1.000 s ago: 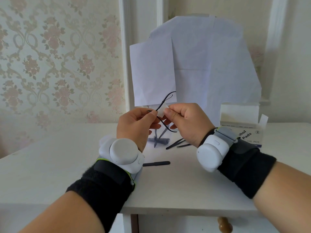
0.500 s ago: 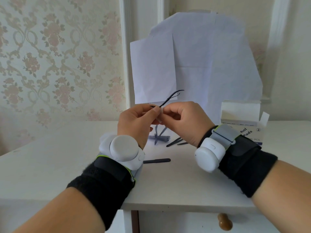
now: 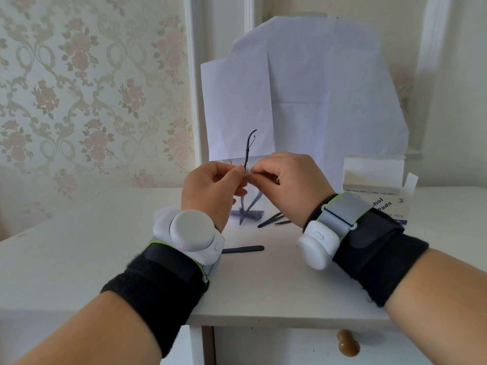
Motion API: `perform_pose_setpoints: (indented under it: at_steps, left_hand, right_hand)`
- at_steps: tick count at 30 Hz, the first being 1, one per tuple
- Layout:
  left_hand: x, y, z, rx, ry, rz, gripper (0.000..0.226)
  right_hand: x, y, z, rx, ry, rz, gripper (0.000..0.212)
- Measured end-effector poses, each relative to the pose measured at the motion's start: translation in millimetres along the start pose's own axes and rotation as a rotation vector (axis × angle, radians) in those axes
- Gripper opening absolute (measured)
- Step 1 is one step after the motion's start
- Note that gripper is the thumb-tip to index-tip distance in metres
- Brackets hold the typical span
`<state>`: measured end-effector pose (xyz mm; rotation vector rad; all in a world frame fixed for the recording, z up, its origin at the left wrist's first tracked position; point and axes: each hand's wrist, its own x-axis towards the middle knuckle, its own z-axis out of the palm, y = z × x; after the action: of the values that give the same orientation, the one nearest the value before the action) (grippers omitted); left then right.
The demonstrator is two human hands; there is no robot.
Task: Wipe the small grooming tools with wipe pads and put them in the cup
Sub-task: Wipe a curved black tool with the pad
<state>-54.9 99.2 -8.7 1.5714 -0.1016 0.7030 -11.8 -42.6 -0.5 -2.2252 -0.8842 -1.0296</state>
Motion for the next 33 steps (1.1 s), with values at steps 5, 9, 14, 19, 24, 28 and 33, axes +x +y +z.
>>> perform_pose_setpoints:
  at_steps: [5, 9, 14, 19, 24, 28, 33]
  left_hand:
    - [0, 1, -1, 0.016, 0.112, 0.055, 0.011]
    - [2, 1, -4, -0.010, 0.192, 0.087, 0.011]
    - [3, 1, -5, -0.026, 0.243, 0.108, 0.011]
    - [4, 1, -7, -0.041, 0.263, 0.116, 0.011]
    - [5, 1, -7, -0.072, 0.255, 0.092, 0.012]
    - [4, 0, -6, -0.089, 0.204, 0.075, 0.013]
    - [3, 1, -6, -0.165, 0.118, 0.015, 0.012]
  right_hand:
    - [1, -1, 0, -0.027, -0.027, 0.024, 0.021]
    - [0, 0, 0, -0.034, -0.026, 0.051, 0.025]
    - [1, -1, -1, -0.067, -0.027, 0.020, 0.018]
    - [1, -2, -2, -0.064, -0.008, -0.018, 0.018]
    - [-2, -10, 2, -0.027, 0.021, -0.073, 0.029]
    - [-2, -14, 3, 0.012, 0.039, -0.062, 0.040]
    - [-5, -15, 1, 0.346, -0.147, 0.167, 0.033]
